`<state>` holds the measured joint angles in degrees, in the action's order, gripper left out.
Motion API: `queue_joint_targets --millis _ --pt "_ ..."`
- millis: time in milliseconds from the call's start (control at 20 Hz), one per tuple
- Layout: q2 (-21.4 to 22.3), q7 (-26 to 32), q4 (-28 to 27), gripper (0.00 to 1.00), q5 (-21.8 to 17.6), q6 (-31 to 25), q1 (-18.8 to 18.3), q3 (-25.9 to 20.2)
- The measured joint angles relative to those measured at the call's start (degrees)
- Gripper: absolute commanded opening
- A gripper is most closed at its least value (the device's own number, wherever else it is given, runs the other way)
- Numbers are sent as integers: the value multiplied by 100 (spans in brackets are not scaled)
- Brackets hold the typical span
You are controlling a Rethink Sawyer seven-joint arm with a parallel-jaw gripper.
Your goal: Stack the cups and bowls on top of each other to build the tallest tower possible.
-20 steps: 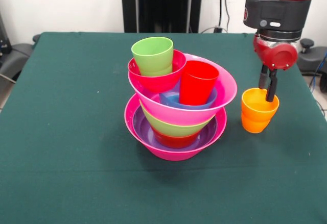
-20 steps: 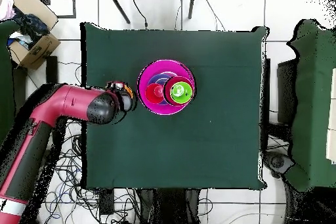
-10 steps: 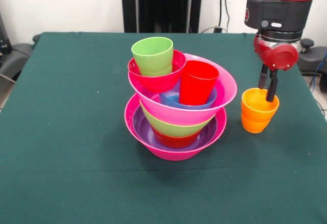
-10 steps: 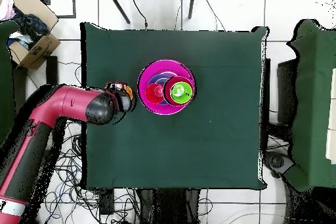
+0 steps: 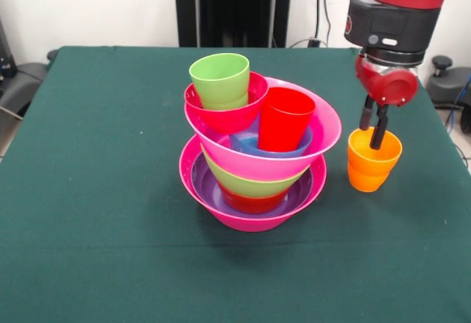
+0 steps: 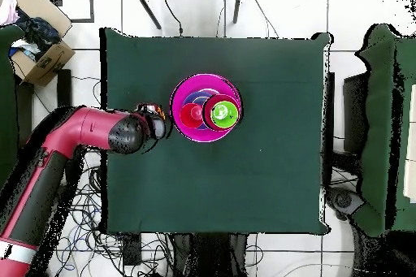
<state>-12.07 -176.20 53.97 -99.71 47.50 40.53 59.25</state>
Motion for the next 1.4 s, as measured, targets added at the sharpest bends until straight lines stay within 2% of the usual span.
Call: queue_joint_targets --millis 450,1400 --pt "-258 0 15 100 -159 154 17 63" --pt "-288 0 20 100 -186 549 148 82"
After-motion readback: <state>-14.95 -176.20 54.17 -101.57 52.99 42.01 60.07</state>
